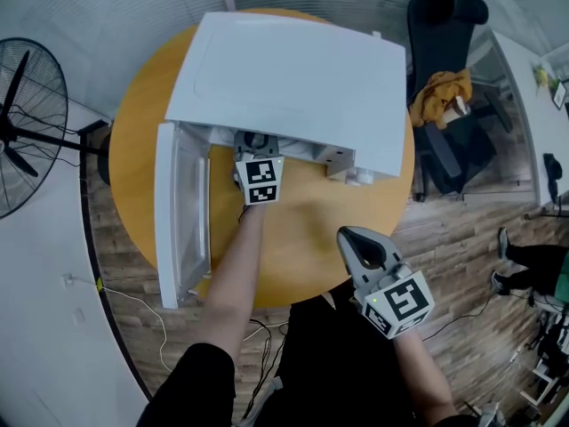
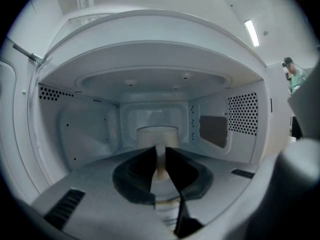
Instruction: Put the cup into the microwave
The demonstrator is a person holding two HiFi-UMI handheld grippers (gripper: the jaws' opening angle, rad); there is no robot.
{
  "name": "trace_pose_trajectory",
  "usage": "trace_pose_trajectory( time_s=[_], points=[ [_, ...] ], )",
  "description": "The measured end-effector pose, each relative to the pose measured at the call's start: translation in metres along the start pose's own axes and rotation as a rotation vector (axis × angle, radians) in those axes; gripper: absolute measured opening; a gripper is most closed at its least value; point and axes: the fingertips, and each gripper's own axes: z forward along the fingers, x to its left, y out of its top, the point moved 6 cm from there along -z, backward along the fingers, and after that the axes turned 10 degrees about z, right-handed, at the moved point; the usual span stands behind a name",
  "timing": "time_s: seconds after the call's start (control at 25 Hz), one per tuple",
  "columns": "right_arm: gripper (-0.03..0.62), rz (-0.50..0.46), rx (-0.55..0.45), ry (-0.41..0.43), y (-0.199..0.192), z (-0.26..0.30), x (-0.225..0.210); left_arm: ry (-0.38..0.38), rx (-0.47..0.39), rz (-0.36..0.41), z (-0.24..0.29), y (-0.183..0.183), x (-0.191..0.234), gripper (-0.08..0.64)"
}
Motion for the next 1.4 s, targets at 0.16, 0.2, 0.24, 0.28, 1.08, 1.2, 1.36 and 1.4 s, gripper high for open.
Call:
trace_pose_trajectory(
  time_s=[0.16,0.2,0.24,0.28,1.08,1.2,1.36,1.4],
  points=[
    [0.009,-0.004,-0.003,-0.004,0.0,-0.001,0.002,-0.019,0.009,-0.012,-0.004,-0.006,-0.003,0.046],
    [0.009,-0.005,-0.005,-0.003,0.0,-0.001,0.002,-0.019,0.01,-0.013,-0.006,-0.007,-0.003,0.049],
    [0.009,-0.005,-0.008,-0.002,0.0,-0.001,0.003,-0.016,0.011,-0.013,-0.007,-0.007,-0.002,0.054],
    [0.009,-0.004,-0.012,0.0,0.0,-0.001,0.004,-0.014,0.011,-0.014,-0.008,-0.006,-0.001,0.058],
    [0.009,0.022,-0.095,0.032,-0.022,-0.047,0.011,0.075,0.068,-0.017,-0.106,-0.001,-0.019,0.069],
    [0.009,0.022,-0.115,0.042,-0.026,-0.063,0.009,0.091,0.061,-0.038,-0.131,0.011,-0.029,0.069],
    [0.009,0.012,-0.136,0.06,-0.029,-0.086,0.01,0.112,0.024,-0.05,-0.164,0.035,-0.044,0.067],
    [0.009,0.006,-0.141,0.063,-0.029,-0.092,0.01,0.109,0.015,-0.049,-0.171,0.041,-0.05,0.067]
  ],
)
